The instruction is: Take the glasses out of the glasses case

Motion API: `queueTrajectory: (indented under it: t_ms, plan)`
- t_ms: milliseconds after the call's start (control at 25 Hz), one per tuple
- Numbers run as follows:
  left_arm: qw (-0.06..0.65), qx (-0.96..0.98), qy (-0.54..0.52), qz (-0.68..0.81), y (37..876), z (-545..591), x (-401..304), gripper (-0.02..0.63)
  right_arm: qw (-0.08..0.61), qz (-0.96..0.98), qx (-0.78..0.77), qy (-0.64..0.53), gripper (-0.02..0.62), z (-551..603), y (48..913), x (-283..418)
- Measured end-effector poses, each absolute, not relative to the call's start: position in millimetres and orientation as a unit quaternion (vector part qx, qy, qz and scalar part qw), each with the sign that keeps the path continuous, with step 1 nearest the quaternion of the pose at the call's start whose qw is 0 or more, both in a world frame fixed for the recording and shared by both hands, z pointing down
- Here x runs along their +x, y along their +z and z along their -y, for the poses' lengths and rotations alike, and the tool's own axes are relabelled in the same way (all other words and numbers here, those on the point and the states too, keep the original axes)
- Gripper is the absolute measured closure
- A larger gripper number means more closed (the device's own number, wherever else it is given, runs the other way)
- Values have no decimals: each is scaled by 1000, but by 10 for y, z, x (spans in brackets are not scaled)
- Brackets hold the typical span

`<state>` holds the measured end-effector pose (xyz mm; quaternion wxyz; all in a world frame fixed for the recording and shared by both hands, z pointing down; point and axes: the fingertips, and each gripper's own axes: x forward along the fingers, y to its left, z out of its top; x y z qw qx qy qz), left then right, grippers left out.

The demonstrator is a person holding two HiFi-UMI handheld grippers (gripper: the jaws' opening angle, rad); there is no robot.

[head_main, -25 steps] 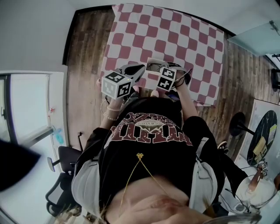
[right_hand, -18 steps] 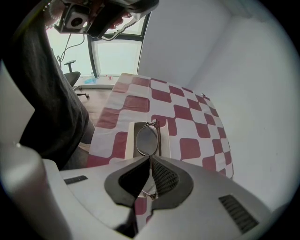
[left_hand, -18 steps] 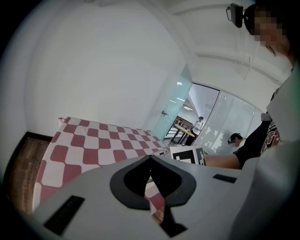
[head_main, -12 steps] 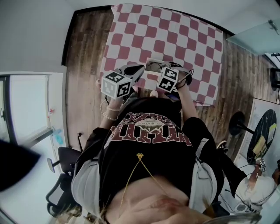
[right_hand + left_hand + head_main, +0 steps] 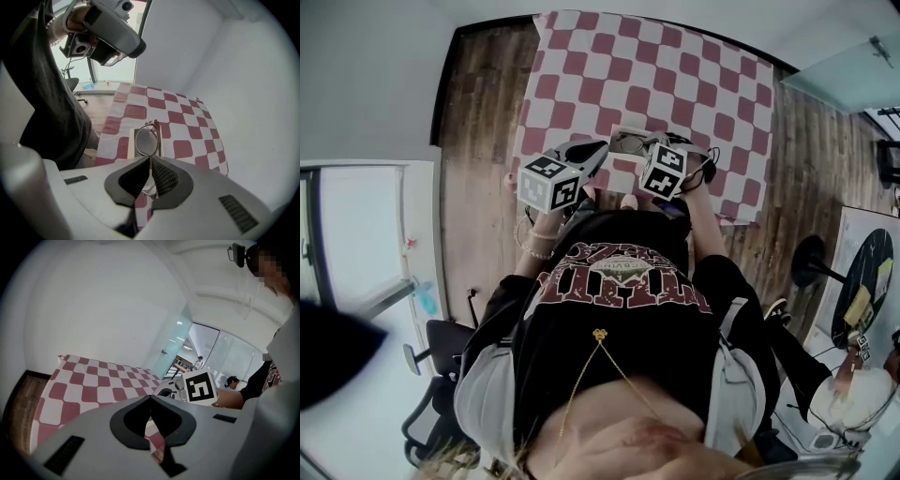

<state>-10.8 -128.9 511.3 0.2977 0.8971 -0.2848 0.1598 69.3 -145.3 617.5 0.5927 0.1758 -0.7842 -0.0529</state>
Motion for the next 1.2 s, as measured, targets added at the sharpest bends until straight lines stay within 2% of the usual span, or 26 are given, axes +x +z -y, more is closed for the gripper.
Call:
queueTrajectory:
  t_ms: [1200]
  plan:
    - [304, 896, 172, 273, 5219, 1196, -45, 606, 571, 808, 139, -36, 563, 1325, 5531, 729]
